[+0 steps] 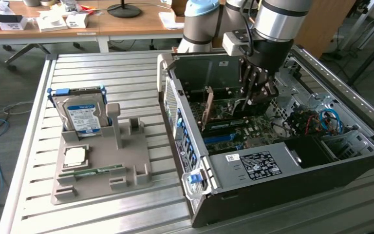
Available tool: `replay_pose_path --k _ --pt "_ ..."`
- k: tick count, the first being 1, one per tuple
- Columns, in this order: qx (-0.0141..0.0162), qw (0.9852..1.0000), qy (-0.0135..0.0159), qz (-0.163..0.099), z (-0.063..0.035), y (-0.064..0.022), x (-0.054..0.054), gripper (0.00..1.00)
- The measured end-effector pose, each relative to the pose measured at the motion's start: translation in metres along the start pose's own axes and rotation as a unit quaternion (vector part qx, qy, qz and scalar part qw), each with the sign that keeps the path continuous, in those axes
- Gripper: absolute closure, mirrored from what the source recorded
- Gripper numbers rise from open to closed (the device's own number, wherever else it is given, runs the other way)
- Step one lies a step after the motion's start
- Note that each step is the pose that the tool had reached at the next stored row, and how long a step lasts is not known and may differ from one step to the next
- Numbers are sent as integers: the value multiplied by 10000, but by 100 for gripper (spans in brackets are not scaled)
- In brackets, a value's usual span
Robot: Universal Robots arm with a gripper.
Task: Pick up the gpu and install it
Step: 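Insert the gpu into the slot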
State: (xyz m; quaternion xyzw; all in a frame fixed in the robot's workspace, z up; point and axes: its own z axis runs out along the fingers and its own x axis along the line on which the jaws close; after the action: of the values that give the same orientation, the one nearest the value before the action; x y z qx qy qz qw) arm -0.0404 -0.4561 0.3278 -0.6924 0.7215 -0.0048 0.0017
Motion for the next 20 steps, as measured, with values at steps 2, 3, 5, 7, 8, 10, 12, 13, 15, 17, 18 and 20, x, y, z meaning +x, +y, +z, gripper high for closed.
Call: replay_pose_path --k 2,3,5,7,8,10,12,13,15,17,18,20 --pt "0 10000 -1 0 7 19 1 74" --pt "0 10000 0 -1 10 31 2 74" --pt "0 10000 -1 0 19 56 2 74" --pt "0 10000 -1 0 26 80 4 74" --pt "0 10000 0 0 29 92 4 74" --pt "0 10000 1 0 34 109 4 74" --pt "0 10000 3 0 39 126 5 74" --pt "0 10000 6 0 41 134 5 74" --pt "-1 10000 17 0 44 148 6 74" --pt "-1 10000 29 -1 46 164 7 74" --pt "-2 10000 35 -1 47 172 7 74" --pt "-2 10000 46 -1 48 187 8 74"
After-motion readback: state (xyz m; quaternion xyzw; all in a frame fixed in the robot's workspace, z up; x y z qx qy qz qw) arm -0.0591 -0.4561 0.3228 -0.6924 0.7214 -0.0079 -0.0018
